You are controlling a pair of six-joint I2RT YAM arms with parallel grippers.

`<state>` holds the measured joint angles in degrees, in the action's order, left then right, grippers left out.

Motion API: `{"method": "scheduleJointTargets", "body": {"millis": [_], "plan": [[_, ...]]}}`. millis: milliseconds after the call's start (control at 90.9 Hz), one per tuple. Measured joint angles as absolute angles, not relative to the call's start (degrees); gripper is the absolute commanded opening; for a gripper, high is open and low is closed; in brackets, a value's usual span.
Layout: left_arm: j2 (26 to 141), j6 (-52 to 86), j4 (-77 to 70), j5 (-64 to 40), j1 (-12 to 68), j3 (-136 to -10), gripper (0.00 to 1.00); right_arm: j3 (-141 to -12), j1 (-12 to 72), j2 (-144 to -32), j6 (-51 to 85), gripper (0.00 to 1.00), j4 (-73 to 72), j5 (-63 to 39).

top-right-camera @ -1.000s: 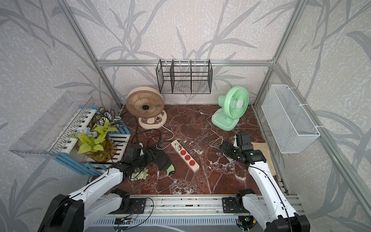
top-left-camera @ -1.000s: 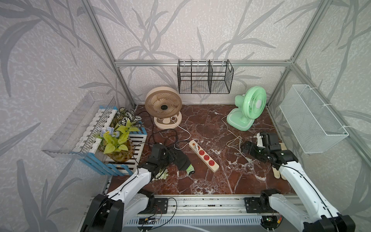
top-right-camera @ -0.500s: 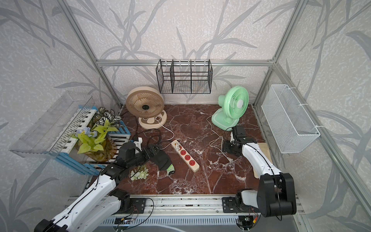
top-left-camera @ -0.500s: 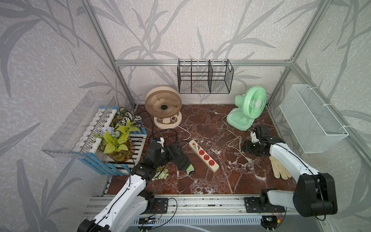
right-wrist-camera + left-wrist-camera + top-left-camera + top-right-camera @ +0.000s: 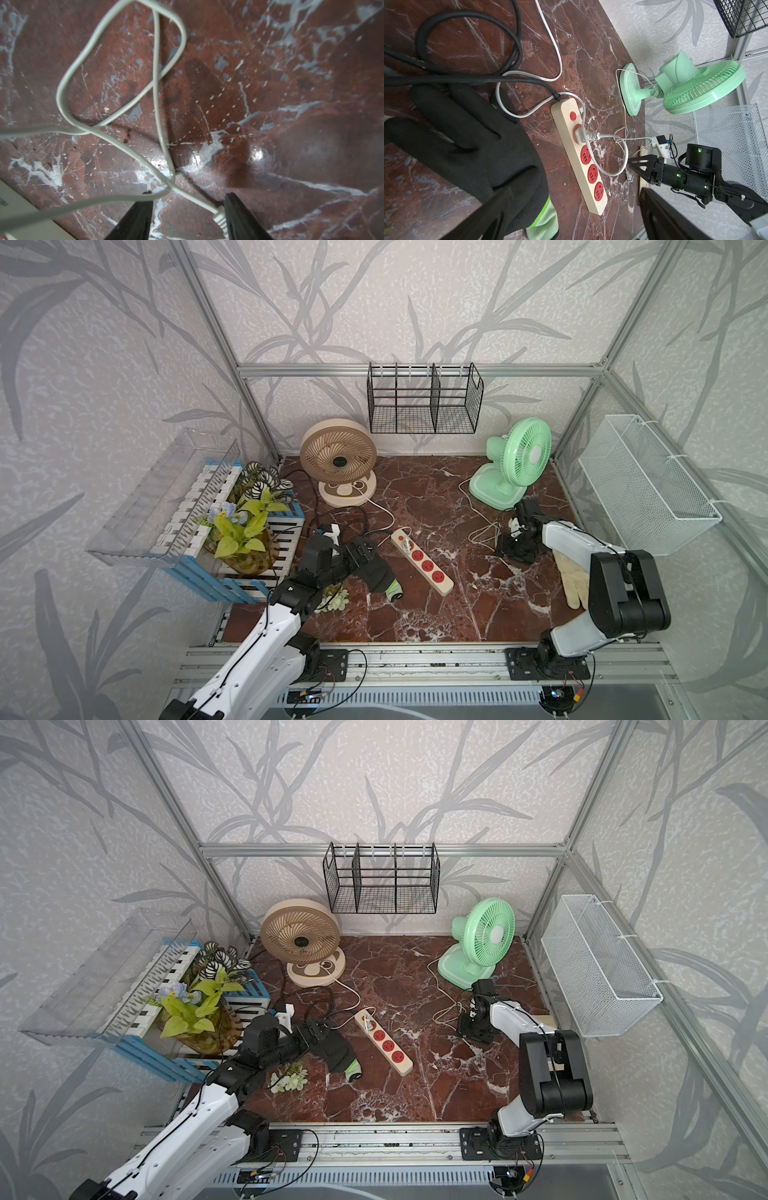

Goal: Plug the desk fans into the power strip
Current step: Adjust the plug at the center of the board, then pick up the plug from the center of the board.

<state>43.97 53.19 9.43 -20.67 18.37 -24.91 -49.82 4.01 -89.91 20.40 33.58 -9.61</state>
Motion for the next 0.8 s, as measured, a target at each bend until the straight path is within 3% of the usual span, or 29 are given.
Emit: {"method": "scheduleJointTargets", "body": {"millis": [209,517,737,803], "plan": [[44.64,53.58,8.64,-20.86,18.37,-24.91,1.00,-48.62,5.82,-89.97,22.52,0.63,34.17,-11.57],[45.23,53.58,8.05,-21.02,18.37,-24.91,1.00,-46.00,18.57,-83.40,28.77,0.64,36.71,-16.10],[45.23,53.60,7.60,-21.21,18.37,-24.47,1.00,-47.77,18.52,-78.85,29.69,0.66,40.99,-10.17],[45.23,53.60,7.46,-21.32,18.37,-24.49,1.00,-48.88,18.52,-80.01,28.91,0.63,41.80,-8.34]]}}
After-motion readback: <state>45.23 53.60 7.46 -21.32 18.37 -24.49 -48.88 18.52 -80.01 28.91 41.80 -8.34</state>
